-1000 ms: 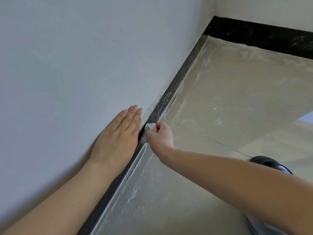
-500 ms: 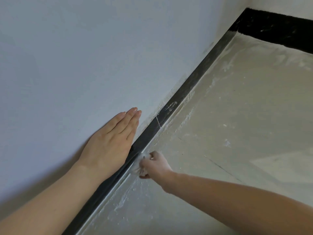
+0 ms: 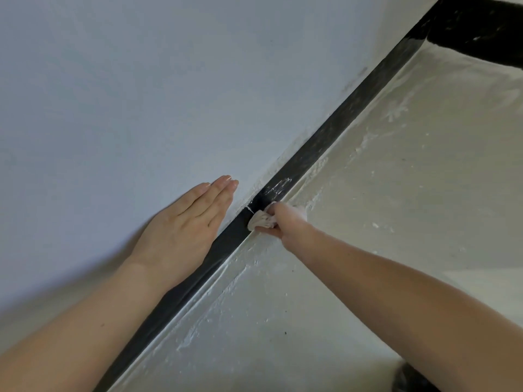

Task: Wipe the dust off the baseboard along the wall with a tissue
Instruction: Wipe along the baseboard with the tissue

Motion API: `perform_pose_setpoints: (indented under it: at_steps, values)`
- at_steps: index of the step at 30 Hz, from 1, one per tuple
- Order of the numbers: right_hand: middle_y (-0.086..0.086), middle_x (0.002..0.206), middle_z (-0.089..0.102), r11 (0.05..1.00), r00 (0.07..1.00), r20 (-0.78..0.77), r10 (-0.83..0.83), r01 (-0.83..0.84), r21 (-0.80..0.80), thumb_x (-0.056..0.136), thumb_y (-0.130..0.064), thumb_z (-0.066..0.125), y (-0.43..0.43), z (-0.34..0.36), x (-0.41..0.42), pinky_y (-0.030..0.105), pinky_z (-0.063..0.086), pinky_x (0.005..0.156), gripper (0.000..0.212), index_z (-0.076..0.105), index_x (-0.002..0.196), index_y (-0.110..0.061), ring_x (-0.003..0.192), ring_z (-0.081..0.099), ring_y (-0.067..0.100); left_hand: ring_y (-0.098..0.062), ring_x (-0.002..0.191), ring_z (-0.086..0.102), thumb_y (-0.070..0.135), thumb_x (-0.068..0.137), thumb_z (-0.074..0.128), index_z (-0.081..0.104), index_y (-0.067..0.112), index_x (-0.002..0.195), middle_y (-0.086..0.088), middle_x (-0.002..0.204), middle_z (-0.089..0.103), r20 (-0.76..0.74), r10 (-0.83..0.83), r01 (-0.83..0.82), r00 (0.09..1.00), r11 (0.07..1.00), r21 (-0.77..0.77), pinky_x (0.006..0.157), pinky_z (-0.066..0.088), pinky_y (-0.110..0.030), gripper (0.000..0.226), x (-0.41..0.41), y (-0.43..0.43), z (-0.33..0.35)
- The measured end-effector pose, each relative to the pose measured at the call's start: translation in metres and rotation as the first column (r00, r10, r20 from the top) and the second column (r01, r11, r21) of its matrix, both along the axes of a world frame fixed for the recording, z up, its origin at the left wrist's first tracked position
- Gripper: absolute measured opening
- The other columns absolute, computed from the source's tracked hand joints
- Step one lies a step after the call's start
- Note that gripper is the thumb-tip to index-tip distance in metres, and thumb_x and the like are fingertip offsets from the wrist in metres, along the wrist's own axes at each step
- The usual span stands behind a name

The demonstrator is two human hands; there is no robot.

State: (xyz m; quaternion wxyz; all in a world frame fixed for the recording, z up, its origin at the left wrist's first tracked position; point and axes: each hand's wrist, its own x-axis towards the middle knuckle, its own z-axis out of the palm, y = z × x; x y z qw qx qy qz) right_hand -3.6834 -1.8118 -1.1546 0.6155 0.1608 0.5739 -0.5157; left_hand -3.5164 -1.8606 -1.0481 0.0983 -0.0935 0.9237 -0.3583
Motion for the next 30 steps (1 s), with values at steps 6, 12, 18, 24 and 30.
perform_pose_setpoints:
  at_steps: [6, 12, 18, 24, 30]
  values:
    - [0.013, 0.090, 0.065, 0.945, 0.944, -0.051, -0.326, 0.326, 0.005, 0.091, -0.007, 0.054, 0.010, 0.000, -0.067, 0.037, 0.061, 0.076, 0.004, 0.056, 0.088, -0.007, 0.079, 0.071, 0.026, -0.027, 0.145, 0.010, 0.014, 0.089, 0.014, 0.022, -0.004, 0.145, -0.015, 0.155, 0.016, 0.002, -0.005, 0.005, 1.000, 1.000, 0.010, 0.119, 0.000, -0.039, 0.059, -0.024, -0.006, -0.001]
    - [0.024, 0.109, 0.065, 0.974, 0.956, 0.191, 0.224, -0.215, -0.067, 0.088, -0.005, 0.058, 0.025, -0.007, 0.010, 0.034, 0.061, 0.062, 0.029, 0.053, 0.115, 0.003, 0.083, 0.070, 0.029, -0.027, 0.146, 0.004, 0.017, 0.090, 0.007, 0.016, -0.003, 0.147, -0.016, 0.157, 0.008, 0.005, -0.041, 0.041, 0.999, 0.997, -0.062, 0.118, -0.004, -0.040, 0.061, -0.058, -0.014, -0.004]
    - [0.018, 0.098, 0.060, 0.995, 0.987, 0.135, 0.084, -0.077, -0.057, 0.088, 0.000, 0.052, -0.008, -0.019, -0.014, 0.031, 0.060, 0.054, 0.024, 0.056, 0.111, 0.006, 0.072, 0.063, 0.025, -0.028, 0.145, 0.002, 0.014, 0.089, 0.015, 0.018, -0.005, 0.146, -0.017, 0.157, 0.010, 0.032, -0.032, 0.035, 0.999, 0.996, -0.077, 0.118, -0.004, -0.039, 0.060, -0.061, -0.019, -0.004]
    - [0.013, 0.099, 0.055, 0.976, 0.978, -0.061, -0.202, 0.195, -0.097, 0.088, 0.000, 0.052, -0.020, -0.014, -0.099, 0.032, 0.061, 0.069, 0.033, 0.050, 0.121, 0.000, 0.084, 0.065, 0.024, -0.025, 0.144, 0.010, 0.016, 0.090, 0.017, 0.025, -0.006, 0.144, -0.016, 0.155, 0.018, 0.006, -0.026, 0.026, 1.000, 1.000, -0.010, 0.119, 0.002, -0.037, 0.059, -0.064, -0.017, -0.004]
    - [0.016, 0.105, 0.064, 0.901, 0.927, 0.095, -0.364, 0.376, -0.217, 0.091, -0.007, 0.050, 0.012, 0.000, -0.116, 0.037, 0.060, 0.078, 0.020, 0.058, 0.107, 0.002, 0.085, 0.070, 0.027, -0.025, 0.144, 0.014, 0.019, 0.090, 0.016, 0.027, -0.005, 0.143, -0.015, 0.154, 0.022, -0.007, 0.003, -0.002, 1.000, 0.999, 0.037, 0.119, 0.001, -0.037, 0.060, -0.065, -0.016, -0.001]
